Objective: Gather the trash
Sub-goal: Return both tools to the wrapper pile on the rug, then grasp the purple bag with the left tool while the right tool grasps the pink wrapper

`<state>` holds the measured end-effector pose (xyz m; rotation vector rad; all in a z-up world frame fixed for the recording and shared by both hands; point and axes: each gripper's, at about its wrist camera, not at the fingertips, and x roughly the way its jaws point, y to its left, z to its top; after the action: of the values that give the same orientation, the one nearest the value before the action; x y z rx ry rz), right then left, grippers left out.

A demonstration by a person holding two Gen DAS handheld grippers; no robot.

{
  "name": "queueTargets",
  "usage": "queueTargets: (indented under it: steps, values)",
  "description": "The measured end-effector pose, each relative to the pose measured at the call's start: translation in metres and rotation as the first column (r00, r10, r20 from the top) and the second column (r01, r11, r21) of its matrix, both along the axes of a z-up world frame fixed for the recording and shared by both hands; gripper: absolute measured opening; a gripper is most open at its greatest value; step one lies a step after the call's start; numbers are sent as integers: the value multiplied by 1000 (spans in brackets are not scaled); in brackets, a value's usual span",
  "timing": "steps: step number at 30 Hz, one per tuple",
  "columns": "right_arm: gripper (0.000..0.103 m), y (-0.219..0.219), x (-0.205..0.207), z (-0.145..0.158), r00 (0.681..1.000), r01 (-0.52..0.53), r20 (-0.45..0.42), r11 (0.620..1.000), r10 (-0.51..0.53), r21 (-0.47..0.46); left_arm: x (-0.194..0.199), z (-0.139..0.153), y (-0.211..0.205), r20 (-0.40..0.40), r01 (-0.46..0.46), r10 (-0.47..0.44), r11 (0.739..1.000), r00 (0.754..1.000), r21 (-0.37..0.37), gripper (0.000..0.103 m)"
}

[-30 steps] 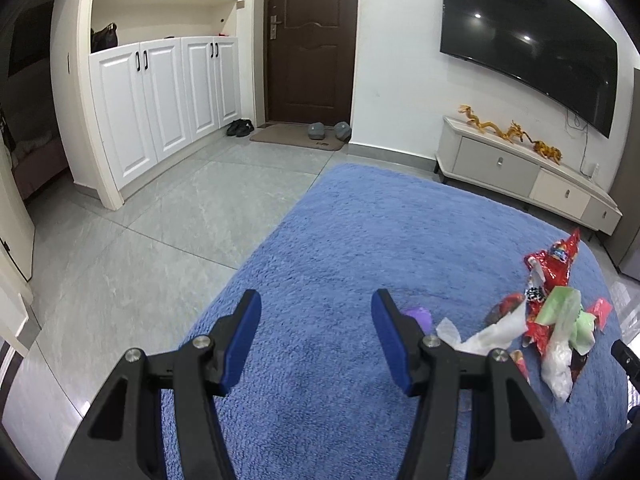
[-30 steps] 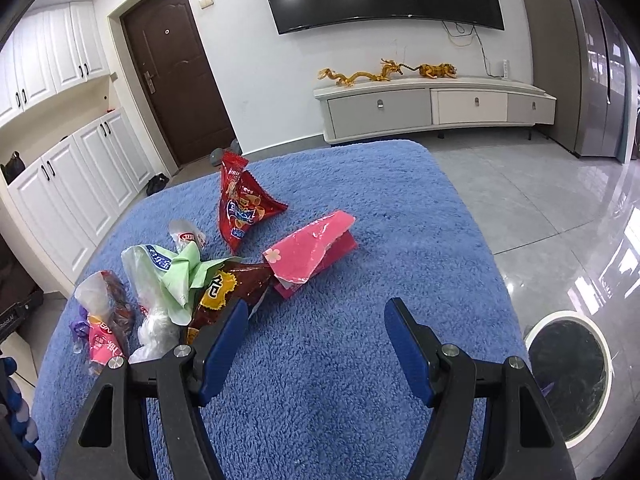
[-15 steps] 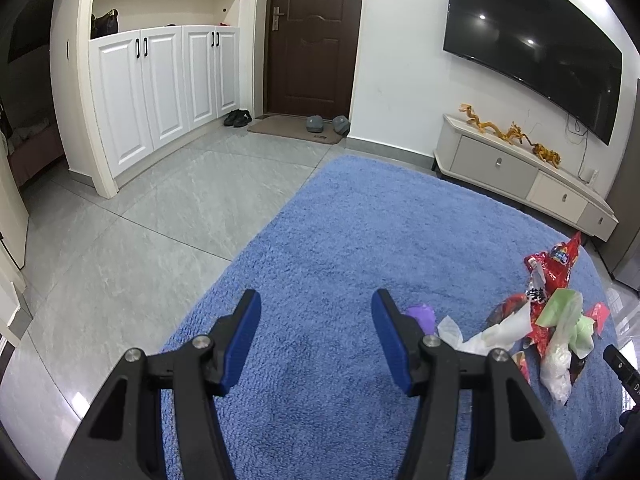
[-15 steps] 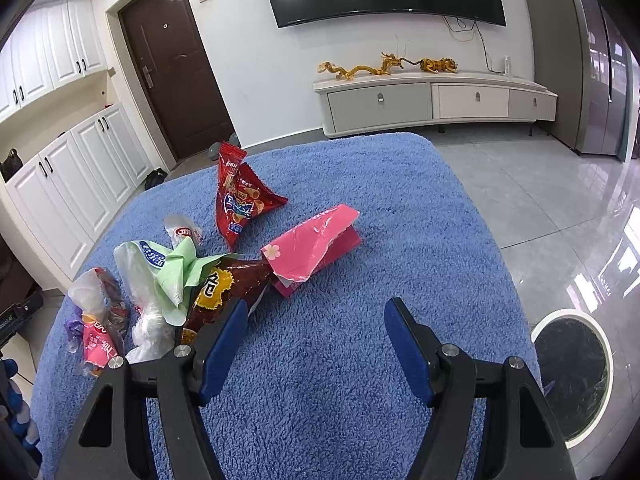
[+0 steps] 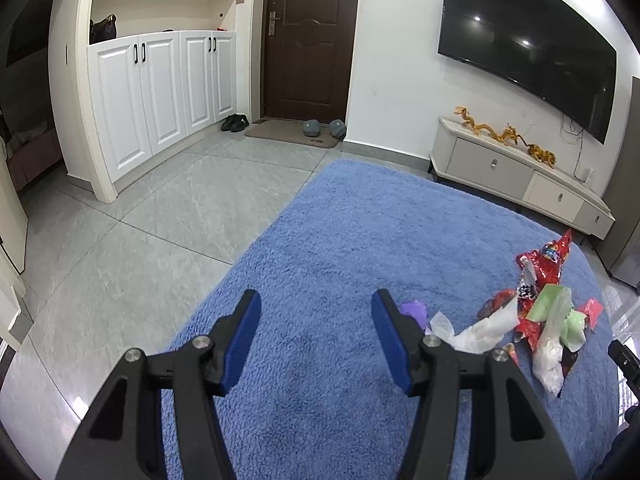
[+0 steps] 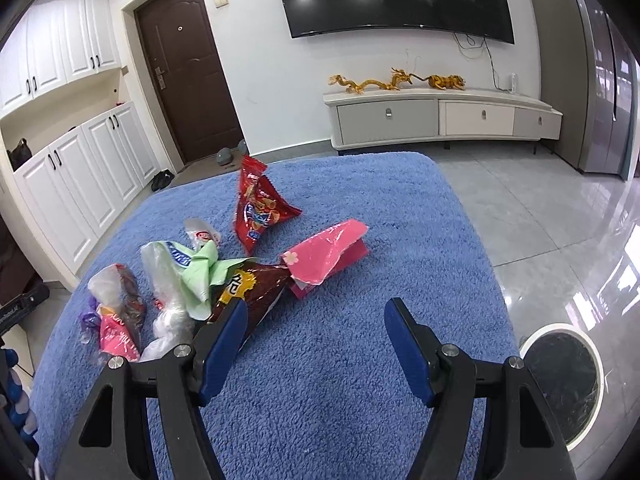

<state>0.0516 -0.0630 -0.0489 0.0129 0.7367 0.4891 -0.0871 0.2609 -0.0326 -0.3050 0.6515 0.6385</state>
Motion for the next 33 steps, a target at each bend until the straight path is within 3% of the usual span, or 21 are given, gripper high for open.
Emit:
queueTargets:
  steps: [10, 15, 19, 25, 33]
  values:
    - [69, 17, -25, 13, 995, -100, 15, 995, 100, 4, -10, -15, 5, -31, 6, -7, 999, 1000, -45, 56]
    - [69, 19, -42, 15, 989, -146, 19, 989, 146, -24, -19, -30, 17, -33, 22, -27, 991, 999, -133, 56]
    - [69, 19, -52, 17, 986, -164, 17, 985, 165, -54, -18, -36, 19, 13, 102, -102, 964, 995, -244, 56]
    - [69, 20, -61, 21, 985, -173, 14, 982, 174, -73, 7, -34, 0, 60, 249, -242, 925, 968, -287, 55]
    - [62, 56, -62, 32, 955, -296, 4, 954, 297, -41, 41, -35, -11, 30, 326, -332, 902, 943, -282, 54]
